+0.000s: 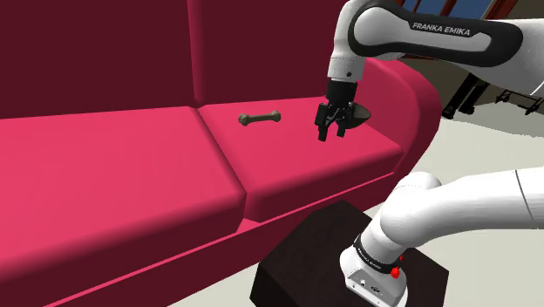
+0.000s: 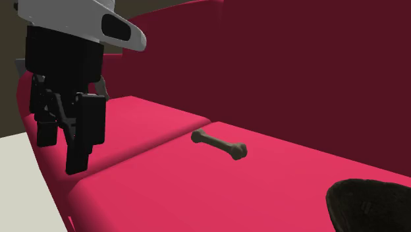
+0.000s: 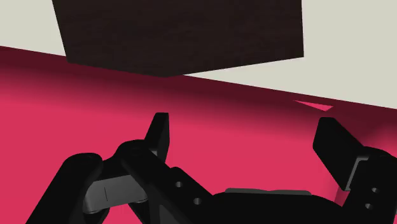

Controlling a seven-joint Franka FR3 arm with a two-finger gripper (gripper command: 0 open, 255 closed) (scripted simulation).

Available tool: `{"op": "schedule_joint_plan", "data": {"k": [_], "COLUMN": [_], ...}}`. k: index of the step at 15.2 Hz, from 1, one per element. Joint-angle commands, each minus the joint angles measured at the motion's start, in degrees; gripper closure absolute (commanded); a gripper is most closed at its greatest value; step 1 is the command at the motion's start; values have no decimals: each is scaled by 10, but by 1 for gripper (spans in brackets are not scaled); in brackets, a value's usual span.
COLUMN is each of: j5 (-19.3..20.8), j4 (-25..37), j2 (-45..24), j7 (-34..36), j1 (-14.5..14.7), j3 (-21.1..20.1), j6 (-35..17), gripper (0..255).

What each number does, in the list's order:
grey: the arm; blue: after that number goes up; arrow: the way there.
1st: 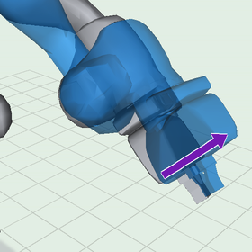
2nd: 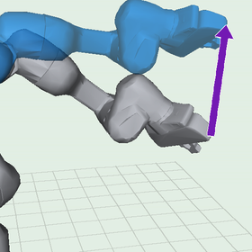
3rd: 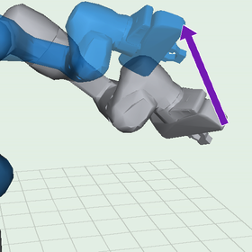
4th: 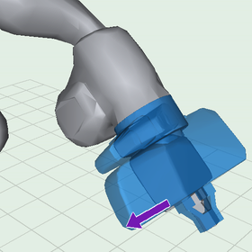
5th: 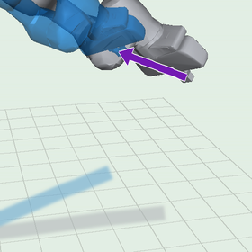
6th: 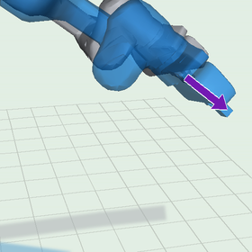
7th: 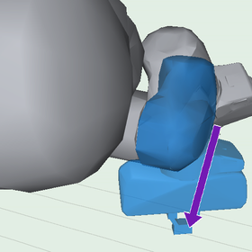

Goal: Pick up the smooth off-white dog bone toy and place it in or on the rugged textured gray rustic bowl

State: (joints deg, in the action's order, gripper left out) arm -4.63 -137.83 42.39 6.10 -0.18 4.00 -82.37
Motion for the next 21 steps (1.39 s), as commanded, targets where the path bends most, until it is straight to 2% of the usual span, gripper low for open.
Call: {"op": "schedule_joint_plan", "data": {"k": [1,6,11,16,21], "j5": [0,61,97,104,82], "j4": [0,12,45,98,167], "j2": [0,-59,-139,-230,-329], "j7": [0,-157,-307,-454,-602], "j1": [0,19,42,68,91], "j3": [0,59,112,155,185], "j6": [0,-66,-136,-203,-257], "gripper": [0,0,0,0,0]}}
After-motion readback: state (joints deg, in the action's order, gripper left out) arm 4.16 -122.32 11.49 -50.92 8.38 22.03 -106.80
